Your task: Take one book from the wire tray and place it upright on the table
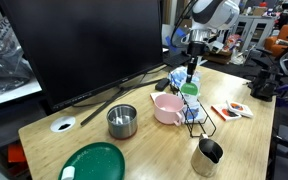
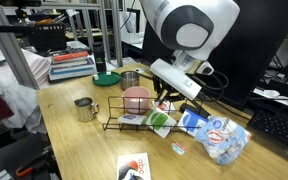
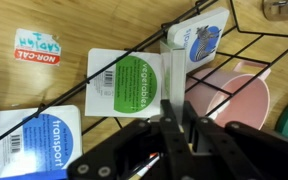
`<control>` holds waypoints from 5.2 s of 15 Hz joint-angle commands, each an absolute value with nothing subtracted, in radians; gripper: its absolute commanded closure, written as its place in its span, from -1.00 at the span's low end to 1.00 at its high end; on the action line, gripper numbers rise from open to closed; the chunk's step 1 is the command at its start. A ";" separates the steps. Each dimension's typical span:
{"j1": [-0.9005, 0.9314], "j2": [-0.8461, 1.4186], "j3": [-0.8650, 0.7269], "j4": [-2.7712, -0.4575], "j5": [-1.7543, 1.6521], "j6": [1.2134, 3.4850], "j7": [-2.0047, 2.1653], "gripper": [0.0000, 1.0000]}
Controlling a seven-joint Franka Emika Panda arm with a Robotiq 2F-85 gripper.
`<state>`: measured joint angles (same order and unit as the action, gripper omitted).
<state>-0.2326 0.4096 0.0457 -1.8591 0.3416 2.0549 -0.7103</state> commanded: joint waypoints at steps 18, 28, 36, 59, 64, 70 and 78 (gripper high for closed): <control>-0.225 0.395 0.045 -1.902 0.422 2.100 -0.730 0.72; -0.225 0.395 0.045 -1.902 0.422 2.100 -0.731 0.72; -0.233 0.322 0.024 -1.930 0.414 2.093 -0.728 0.93; -0.152 0.088 -0.051 -2.349 0.326 2.402 -0.603 0.93; -0.153 0.045 -0.053 -2.417 0.347 2.513 -0.590 0.93; -0.122 -0.015 -0.056 -2.454 0.348 2.580 -0.589 0.93; -0.123 -0.034 -0.086 -2.516 0.336 2.647 -0.514 0.93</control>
